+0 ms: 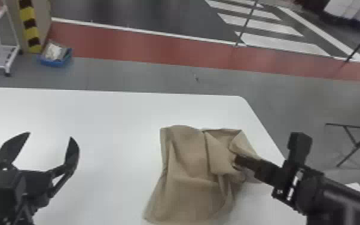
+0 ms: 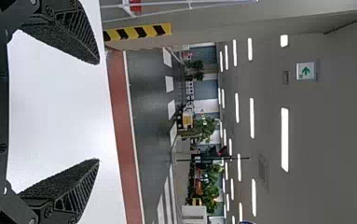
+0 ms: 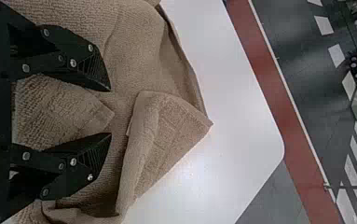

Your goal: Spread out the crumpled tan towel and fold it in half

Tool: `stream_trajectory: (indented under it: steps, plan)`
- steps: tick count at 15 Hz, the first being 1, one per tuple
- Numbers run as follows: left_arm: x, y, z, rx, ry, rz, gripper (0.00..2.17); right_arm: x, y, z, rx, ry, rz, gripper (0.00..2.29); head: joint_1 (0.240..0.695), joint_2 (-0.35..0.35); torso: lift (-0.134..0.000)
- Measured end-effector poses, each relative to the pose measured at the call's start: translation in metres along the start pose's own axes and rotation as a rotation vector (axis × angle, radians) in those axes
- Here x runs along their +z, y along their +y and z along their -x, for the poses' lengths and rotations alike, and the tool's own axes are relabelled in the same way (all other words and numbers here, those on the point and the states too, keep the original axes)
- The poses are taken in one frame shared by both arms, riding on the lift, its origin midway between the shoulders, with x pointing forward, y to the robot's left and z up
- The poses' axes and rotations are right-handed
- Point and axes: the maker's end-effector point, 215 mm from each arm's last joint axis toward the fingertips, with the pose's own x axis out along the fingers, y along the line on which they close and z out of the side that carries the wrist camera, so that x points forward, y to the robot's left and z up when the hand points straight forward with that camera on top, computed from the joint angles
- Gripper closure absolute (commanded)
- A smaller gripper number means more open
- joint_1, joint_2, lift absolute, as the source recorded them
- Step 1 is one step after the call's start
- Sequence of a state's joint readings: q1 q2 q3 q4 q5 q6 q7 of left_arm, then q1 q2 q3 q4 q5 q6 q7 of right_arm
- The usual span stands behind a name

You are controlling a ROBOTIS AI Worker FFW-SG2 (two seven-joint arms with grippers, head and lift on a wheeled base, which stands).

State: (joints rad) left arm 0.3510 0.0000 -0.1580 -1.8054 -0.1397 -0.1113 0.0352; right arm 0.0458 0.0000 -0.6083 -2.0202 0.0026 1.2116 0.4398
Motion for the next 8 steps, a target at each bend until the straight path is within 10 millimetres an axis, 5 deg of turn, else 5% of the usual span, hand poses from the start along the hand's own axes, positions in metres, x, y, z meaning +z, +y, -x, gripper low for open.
stream_trajectory:
  steps: [8]
  plan:
    - [0.0012,-0.0011,-0.0011,-0.003,-0.004,0.0,0.14,-0.0097,0.0009,0.001,0.007,0.03,-0.008,0.94,0.695,-0.346,-0.124]
